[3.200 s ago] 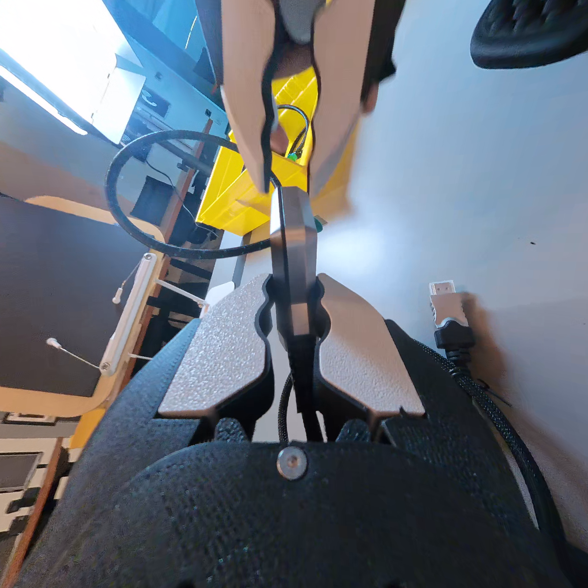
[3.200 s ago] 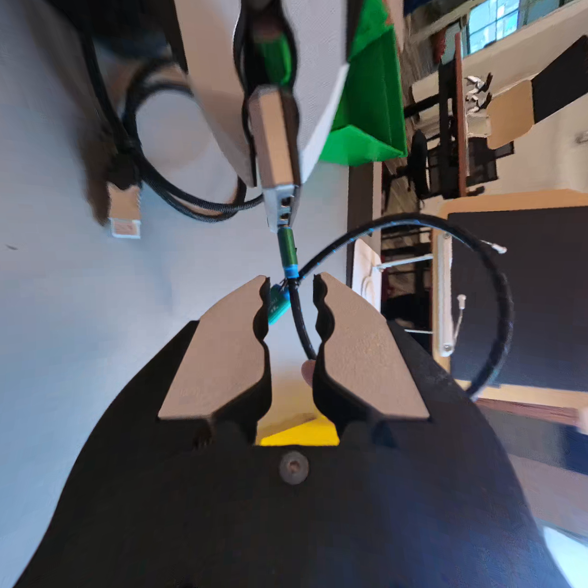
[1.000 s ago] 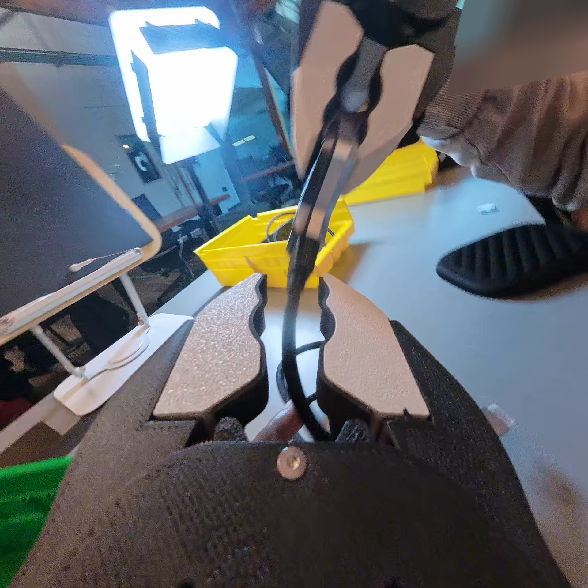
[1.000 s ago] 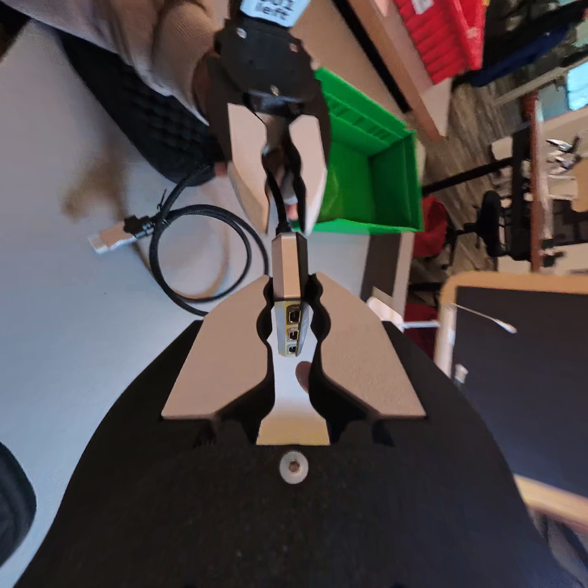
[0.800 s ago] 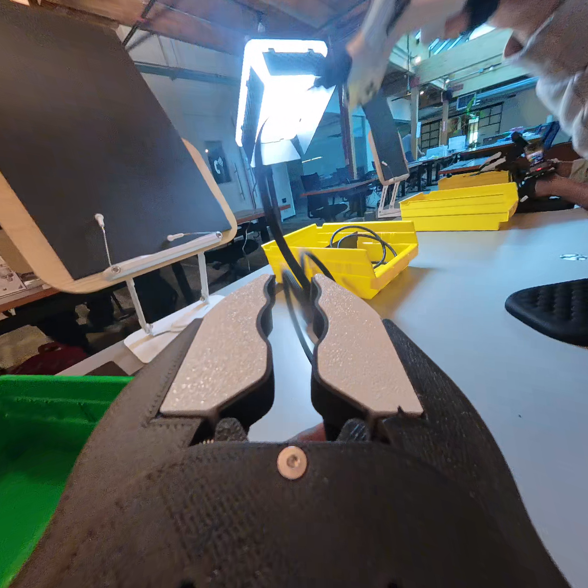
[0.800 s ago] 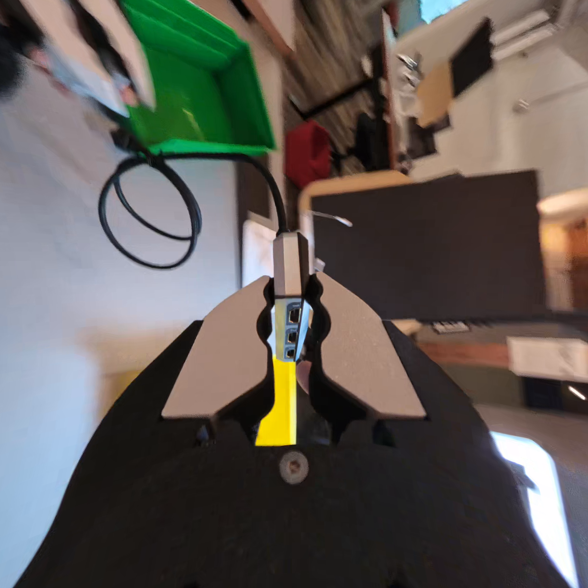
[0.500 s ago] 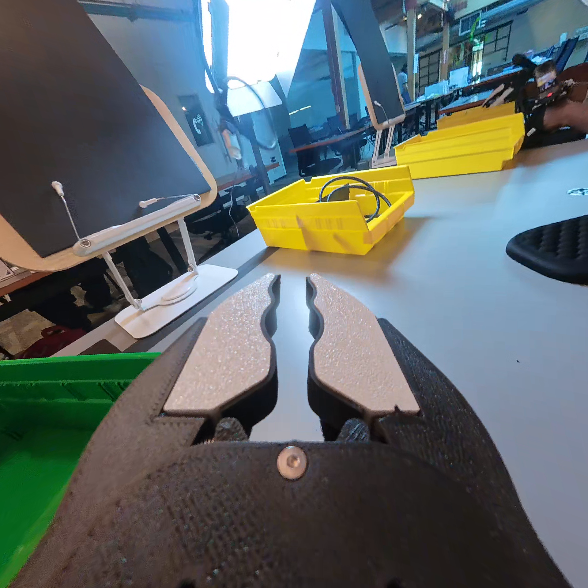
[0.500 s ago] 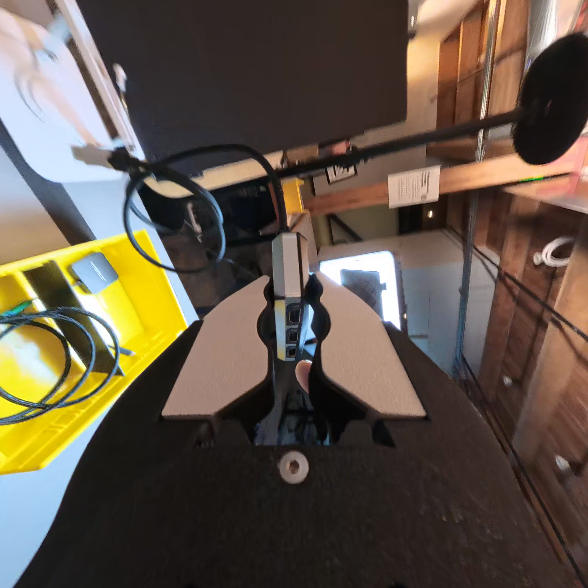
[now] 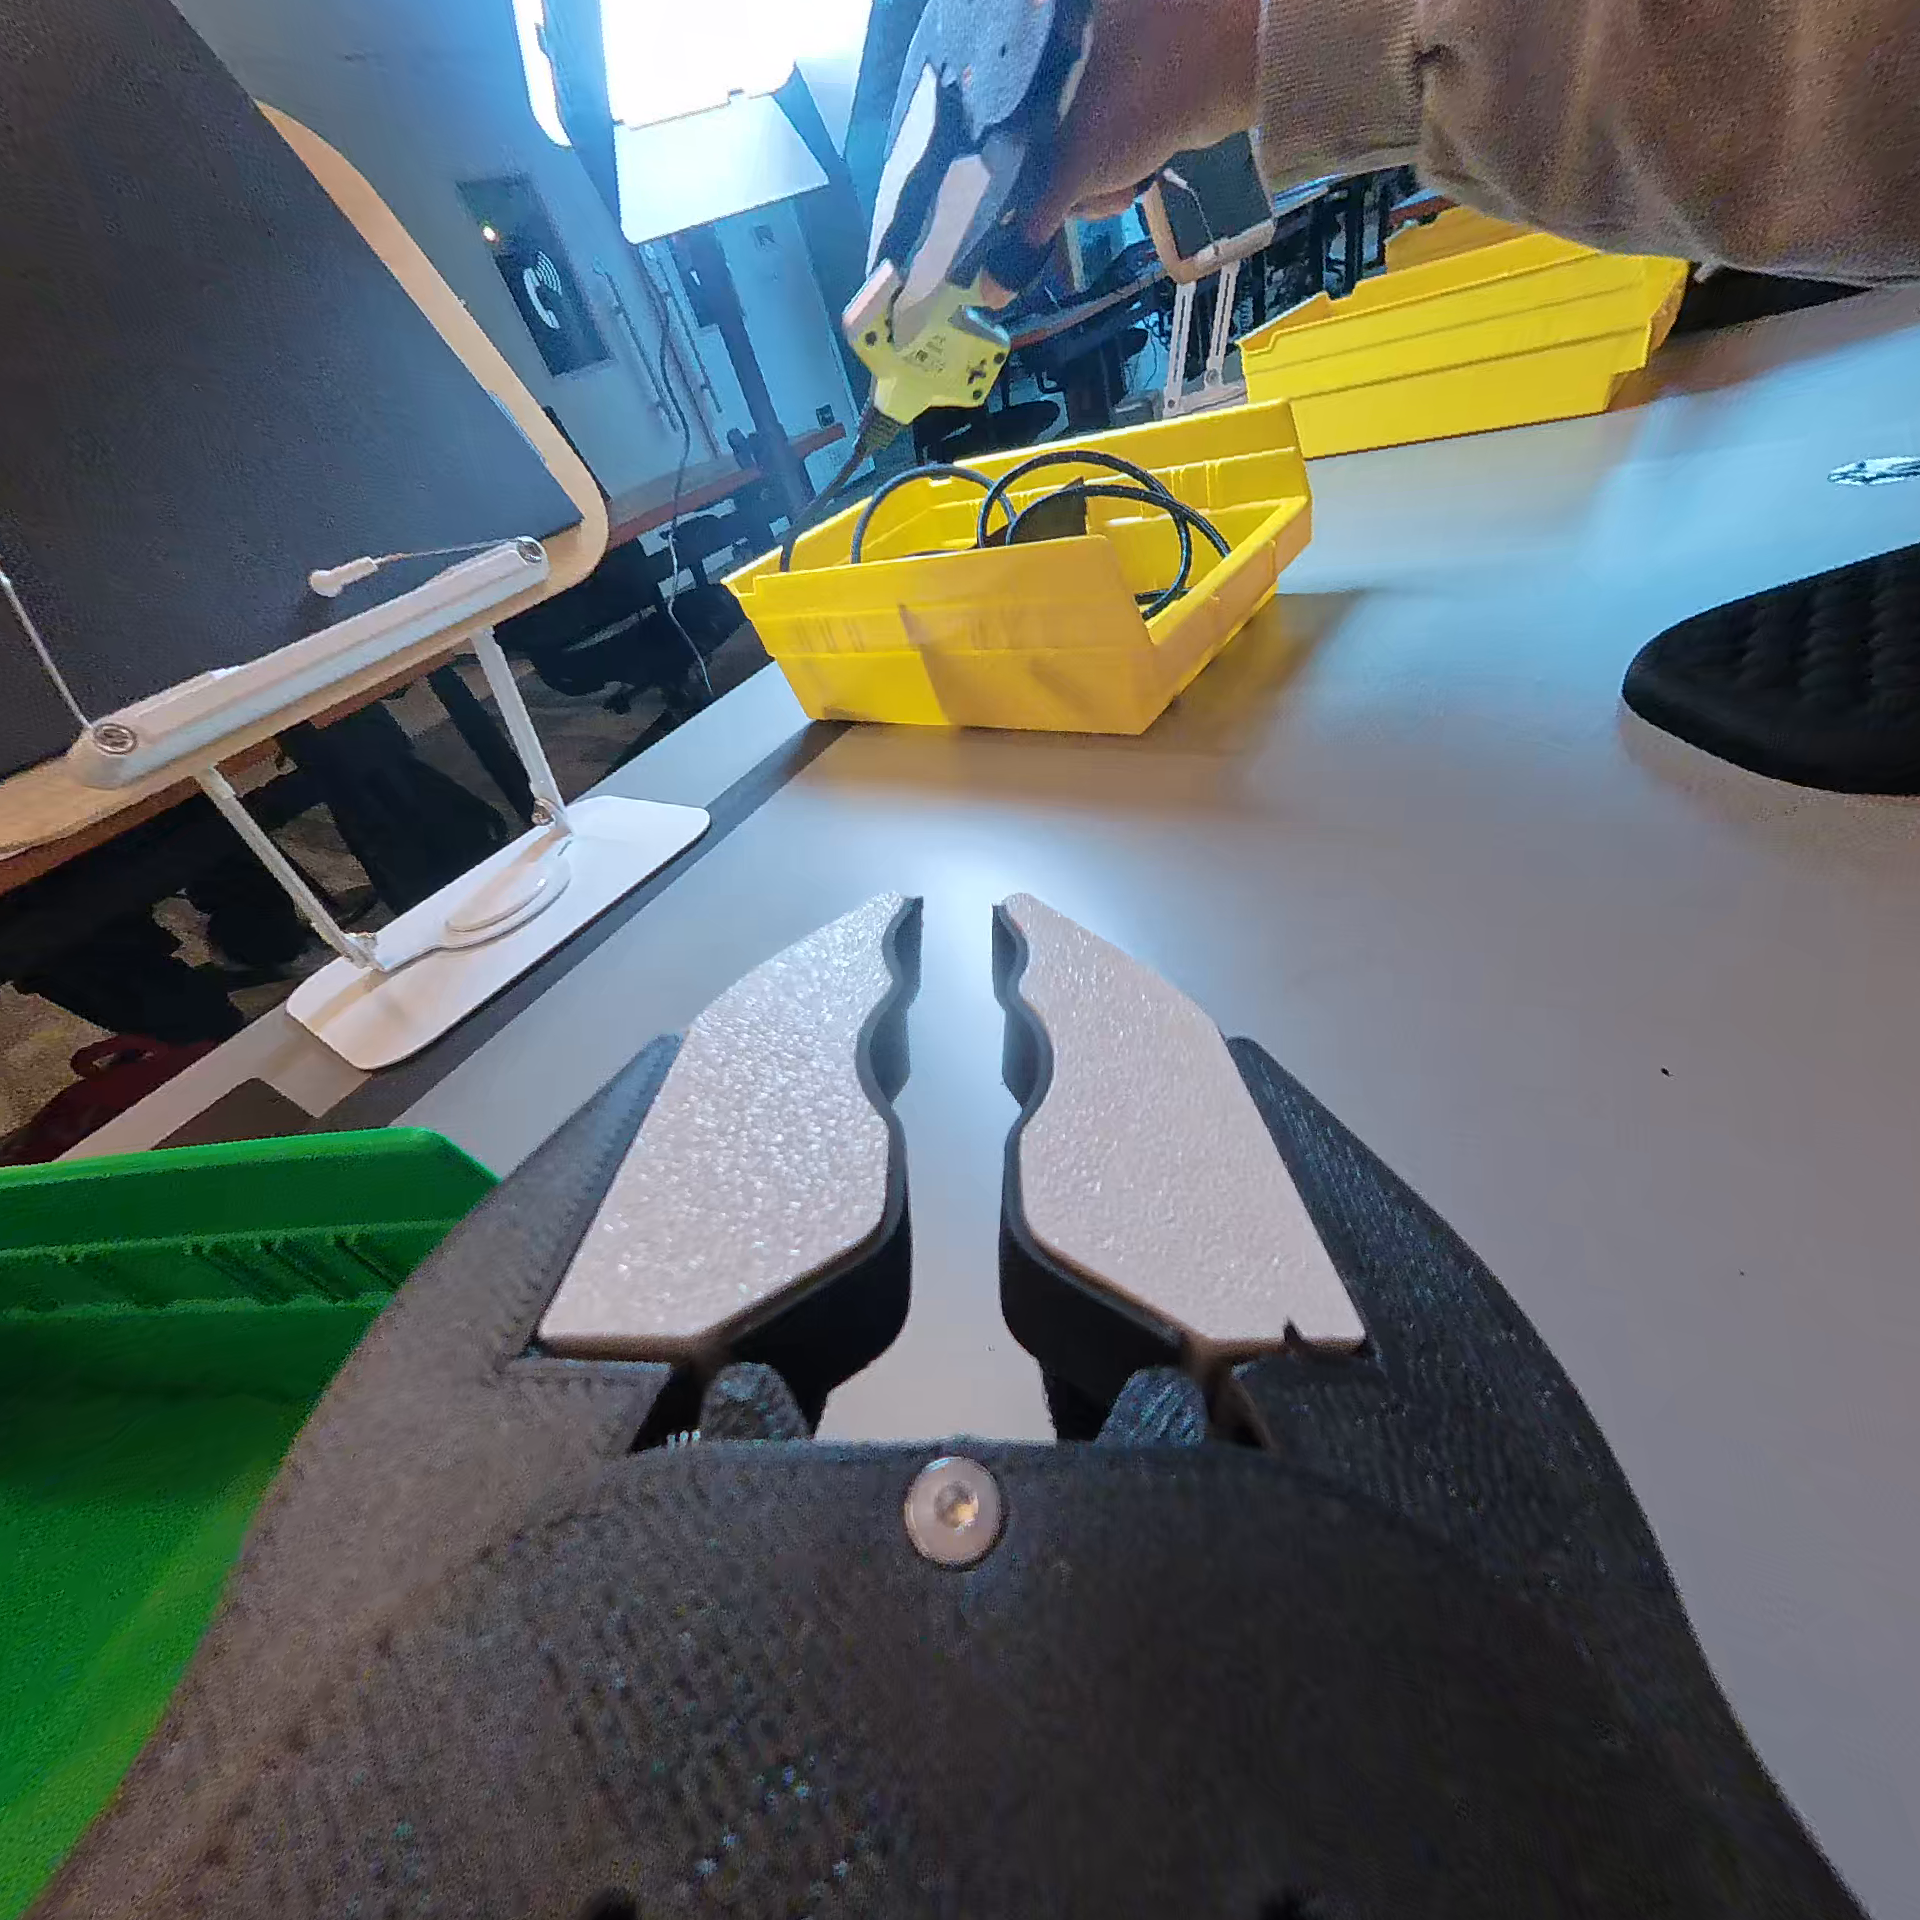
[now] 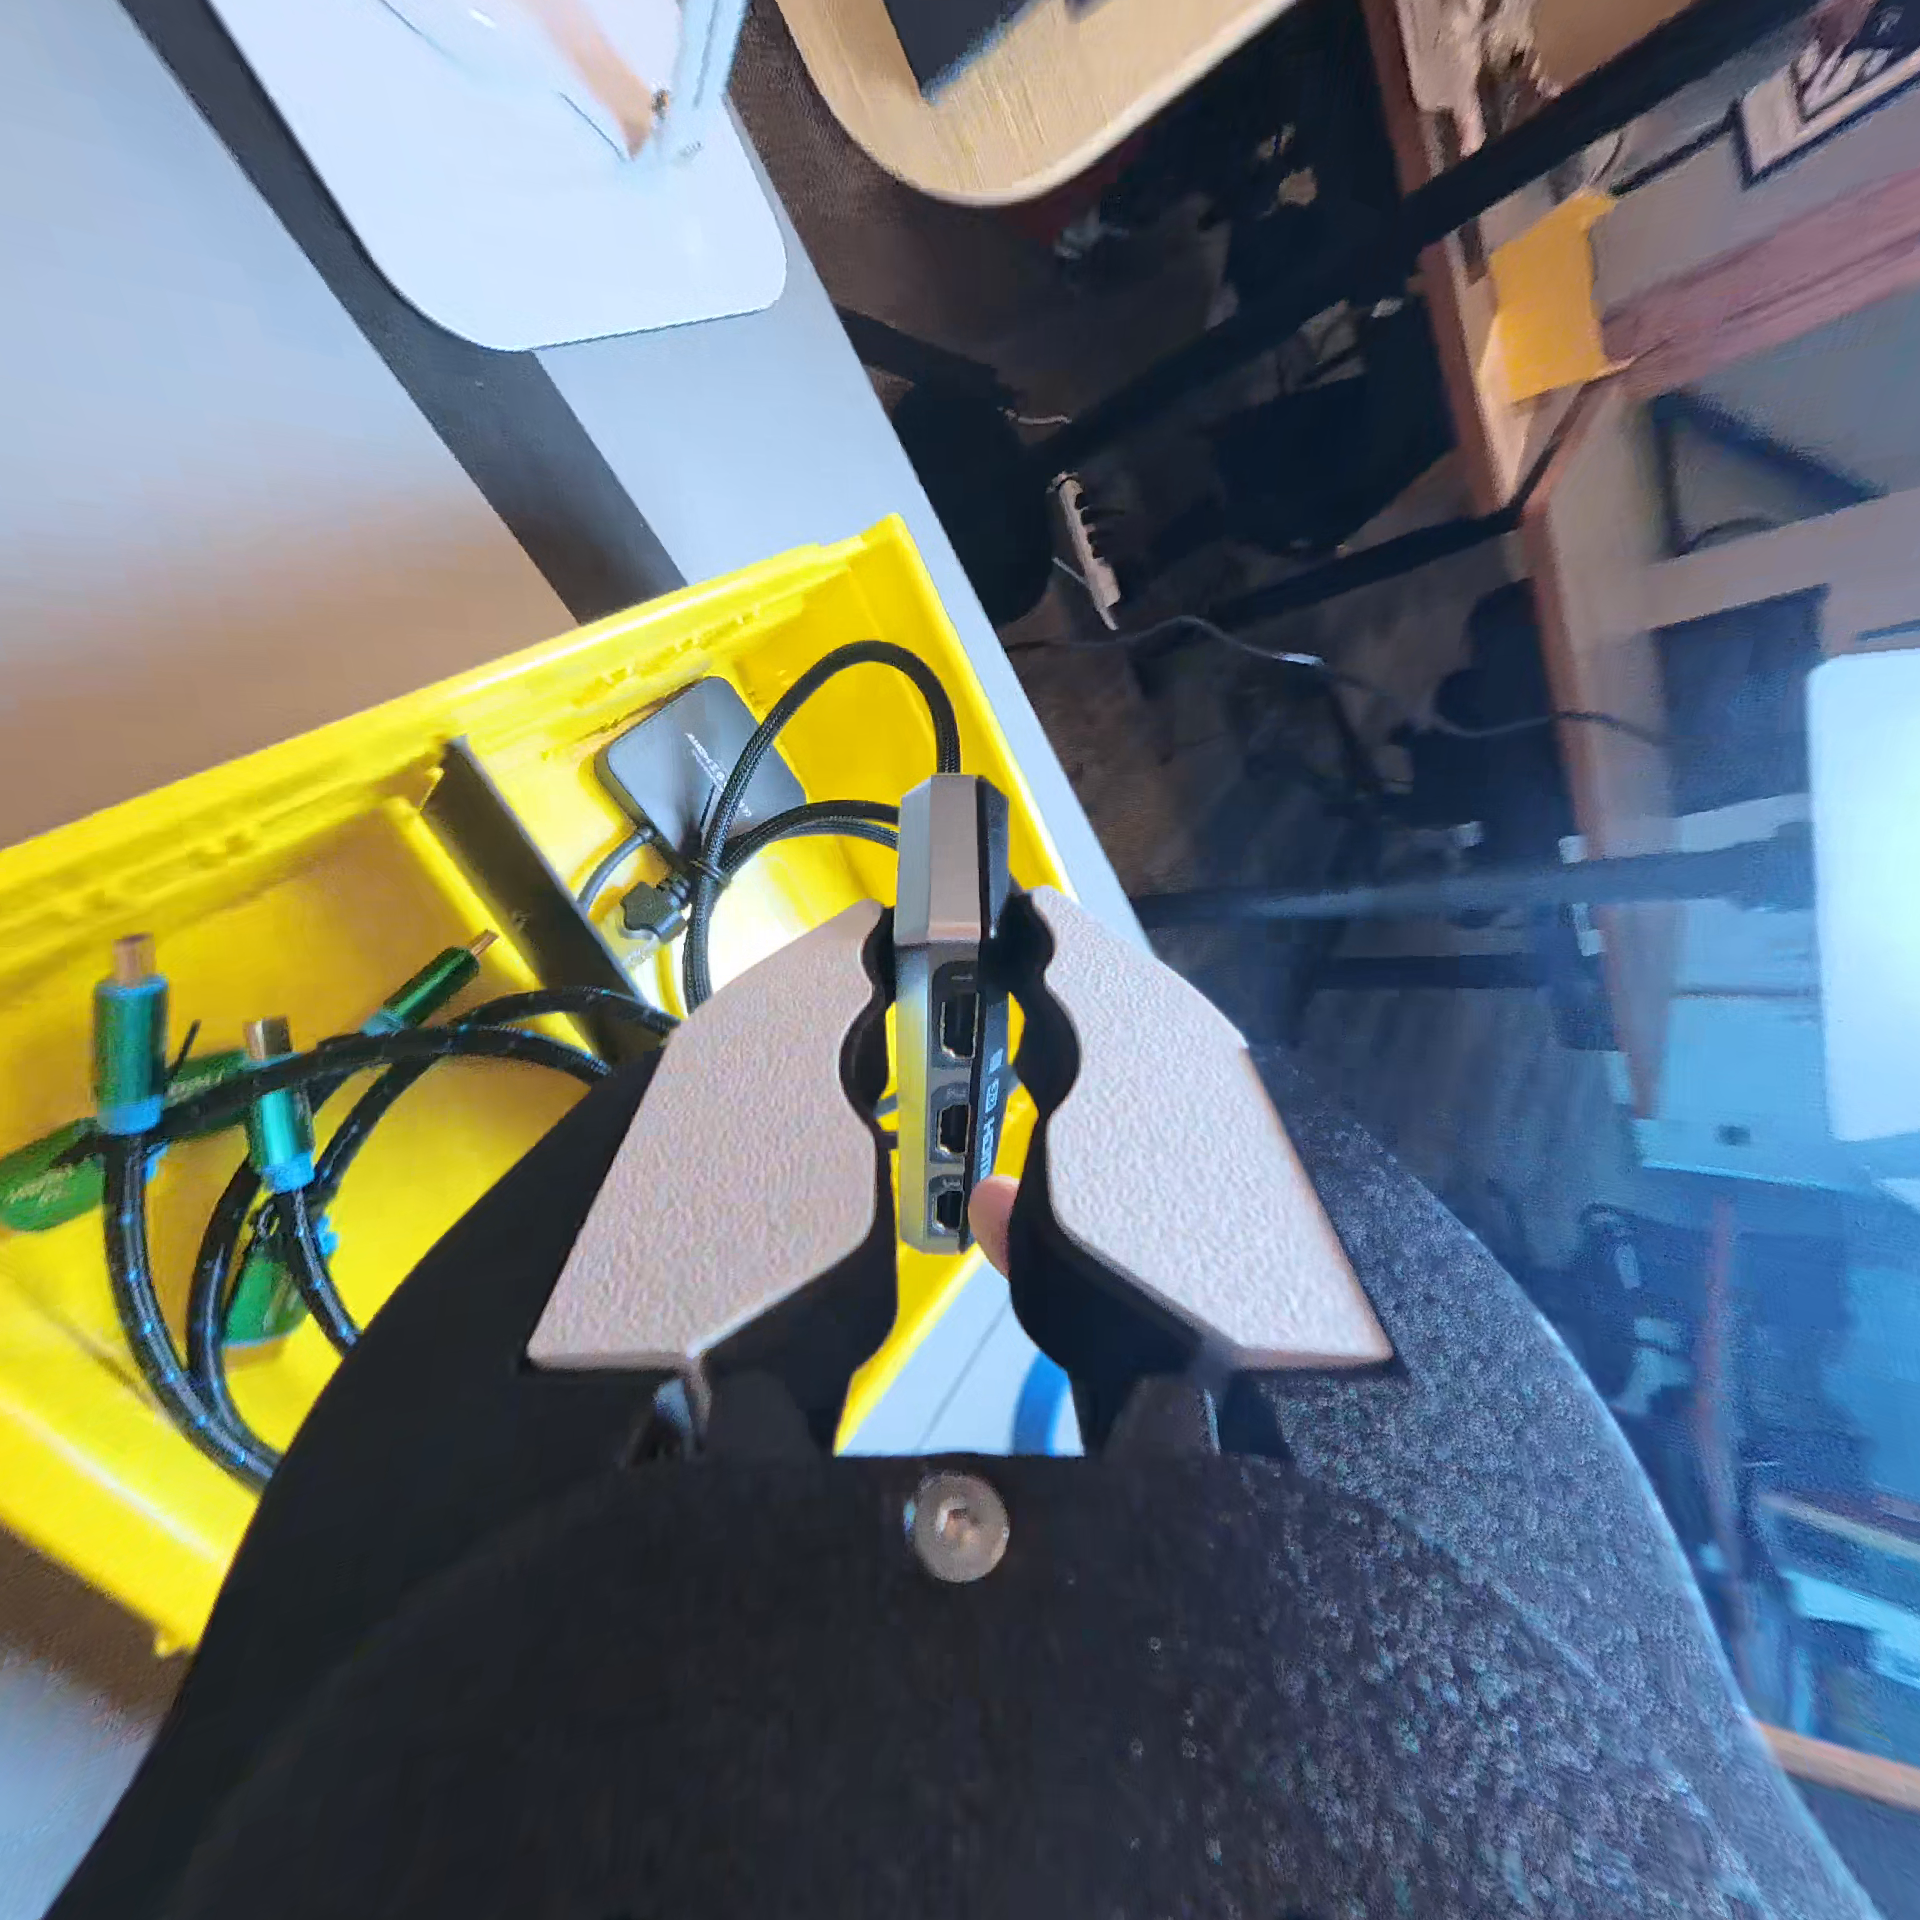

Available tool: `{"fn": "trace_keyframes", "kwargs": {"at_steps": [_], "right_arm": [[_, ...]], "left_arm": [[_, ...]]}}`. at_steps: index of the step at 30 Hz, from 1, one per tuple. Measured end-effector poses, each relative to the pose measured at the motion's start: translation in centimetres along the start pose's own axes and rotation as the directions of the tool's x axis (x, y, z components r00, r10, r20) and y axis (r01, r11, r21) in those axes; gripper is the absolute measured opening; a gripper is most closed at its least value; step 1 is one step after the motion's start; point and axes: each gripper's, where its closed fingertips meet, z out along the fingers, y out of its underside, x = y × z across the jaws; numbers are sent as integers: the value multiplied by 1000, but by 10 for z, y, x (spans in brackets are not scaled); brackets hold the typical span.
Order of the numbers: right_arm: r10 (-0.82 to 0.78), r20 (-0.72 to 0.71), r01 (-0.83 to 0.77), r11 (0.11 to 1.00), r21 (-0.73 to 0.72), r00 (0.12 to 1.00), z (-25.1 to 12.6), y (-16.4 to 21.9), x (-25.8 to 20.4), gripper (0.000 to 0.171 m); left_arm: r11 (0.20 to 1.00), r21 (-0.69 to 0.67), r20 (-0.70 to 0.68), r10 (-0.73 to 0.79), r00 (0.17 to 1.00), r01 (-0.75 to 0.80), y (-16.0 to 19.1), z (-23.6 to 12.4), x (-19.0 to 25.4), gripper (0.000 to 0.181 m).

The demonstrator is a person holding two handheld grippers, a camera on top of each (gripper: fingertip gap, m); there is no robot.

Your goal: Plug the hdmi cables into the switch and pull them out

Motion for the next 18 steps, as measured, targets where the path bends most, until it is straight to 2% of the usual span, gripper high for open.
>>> {"fn": "trace_keyframes", "kwargs": {"at_steps": [5,7,9,14,16,18], "right_arm": [[61,47,-54,988,-143,997,57,42,-9,20],[83,69,-67,976,-205,994,70,63,-15,22],[152,130,-116,962,-248,980,73,77,-24,30],[251,131,-242,967,-77,959,38,66,1,43],[271,118,-270,963,-25,955,14,67,11,46],[277,103,-275,961,-37,955,-7,80,14,50]], "left_arm": [[999,-25,-16,26,1000,-26,5,3,6,14],[998,-46,-3,34,999,-34,8,3,5,17],[997,-78,18,28,999,-27,12,3,1,22],[983,-171,112,86,990,-66,20,-6,-21,29],[964,-251,144,128,981,-89,27,-15,-33,34],[922,-378,156,159,975,-90,43,-30,-48,45]]}}
